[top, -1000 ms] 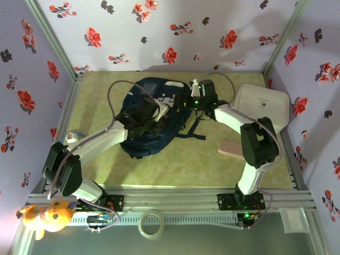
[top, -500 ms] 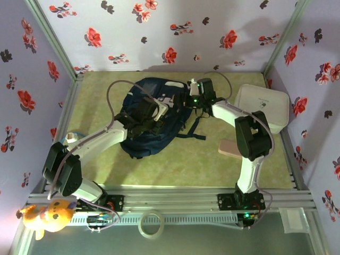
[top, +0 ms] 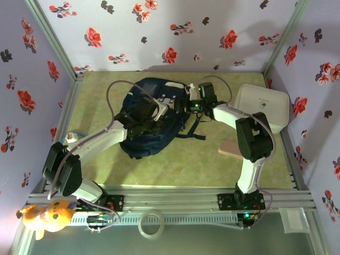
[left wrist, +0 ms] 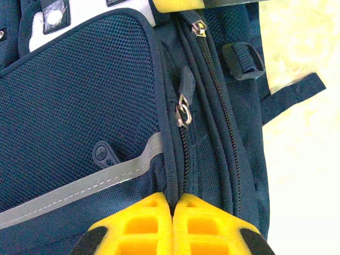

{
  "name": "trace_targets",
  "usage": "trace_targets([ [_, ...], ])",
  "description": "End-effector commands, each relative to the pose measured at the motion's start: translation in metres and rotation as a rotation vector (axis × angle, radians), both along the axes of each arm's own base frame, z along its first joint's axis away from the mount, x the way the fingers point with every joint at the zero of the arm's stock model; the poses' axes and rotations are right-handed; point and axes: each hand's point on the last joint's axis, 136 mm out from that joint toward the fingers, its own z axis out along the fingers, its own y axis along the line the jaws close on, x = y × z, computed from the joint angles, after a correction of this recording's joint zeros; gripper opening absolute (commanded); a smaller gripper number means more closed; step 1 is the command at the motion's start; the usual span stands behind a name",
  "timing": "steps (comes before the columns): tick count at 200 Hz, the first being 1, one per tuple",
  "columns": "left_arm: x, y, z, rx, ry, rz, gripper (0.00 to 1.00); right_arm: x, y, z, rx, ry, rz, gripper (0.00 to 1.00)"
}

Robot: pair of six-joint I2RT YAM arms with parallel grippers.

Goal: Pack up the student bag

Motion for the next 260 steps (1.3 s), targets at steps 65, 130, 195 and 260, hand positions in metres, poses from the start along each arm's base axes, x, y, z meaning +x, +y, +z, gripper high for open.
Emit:
trace_targets([
  [65, 0.014, -0.015, 0.034, -0.114, -0.074, 0.006, 0.0, -0.016, 0.002, 0.0, -0.016, 0.014, 0.042, 0.34],
  [130, 0.014, -0.014, 0.03, -0.102, -0.063, 0.007, 0.0, -0.009, -0.004, -0.003, -0.056, 0.008, -0.003, 0.17],
  [195, 0.024, -0.009, 0.026, -0.123, -0.022, 0.078, 0.0, -0.025, -0.005, 0.025, 0.015, -0.053, 0.006, 0.02],
  [260, 0.035, -0.027, 0.033, -0.183, -0.004, 0.068, 0.0, -0.065, 0.01, 0.034, 0.096, -0.053, 0.042, 0.0],
])
